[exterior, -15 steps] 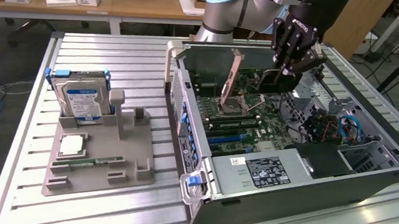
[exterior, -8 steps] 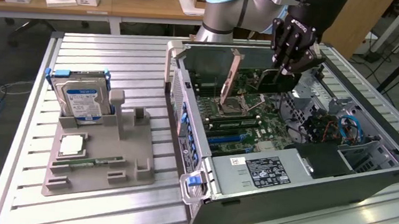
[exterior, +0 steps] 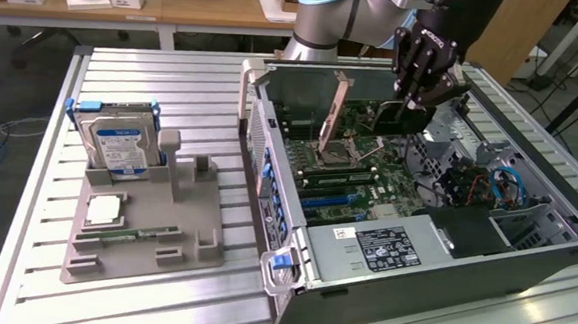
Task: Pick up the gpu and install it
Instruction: 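Insert the gpu into the slot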
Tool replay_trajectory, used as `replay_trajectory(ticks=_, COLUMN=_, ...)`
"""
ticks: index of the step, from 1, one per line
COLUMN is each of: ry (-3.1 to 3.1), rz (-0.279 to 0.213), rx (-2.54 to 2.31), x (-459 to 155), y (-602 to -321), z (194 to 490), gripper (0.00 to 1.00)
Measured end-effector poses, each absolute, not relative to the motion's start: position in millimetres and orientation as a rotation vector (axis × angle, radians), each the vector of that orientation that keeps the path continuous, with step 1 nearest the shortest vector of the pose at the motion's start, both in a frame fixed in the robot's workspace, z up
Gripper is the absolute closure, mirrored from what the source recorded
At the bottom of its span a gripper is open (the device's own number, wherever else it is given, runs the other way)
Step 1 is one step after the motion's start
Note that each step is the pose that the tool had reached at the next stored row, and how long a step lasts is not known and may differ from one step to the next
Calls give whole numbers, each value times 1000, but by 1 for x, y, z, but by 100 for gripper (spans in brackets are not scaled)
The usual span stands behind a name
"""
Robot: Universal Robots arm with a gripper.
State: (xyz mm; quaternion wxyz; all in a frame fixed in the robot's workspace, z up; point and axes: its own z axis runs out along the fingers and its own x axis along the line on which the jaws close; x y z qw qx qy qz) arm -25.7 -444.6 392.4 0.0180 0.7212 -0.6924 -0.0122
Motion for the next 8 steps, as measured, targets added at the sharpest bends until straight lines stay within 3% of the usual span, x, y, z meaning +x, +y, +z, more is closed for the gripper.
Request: replay_trajectory(ticks=8, ry=-2151, rz=-38, rx=2240, x=-26, y=-445, z=390, gripper=74)
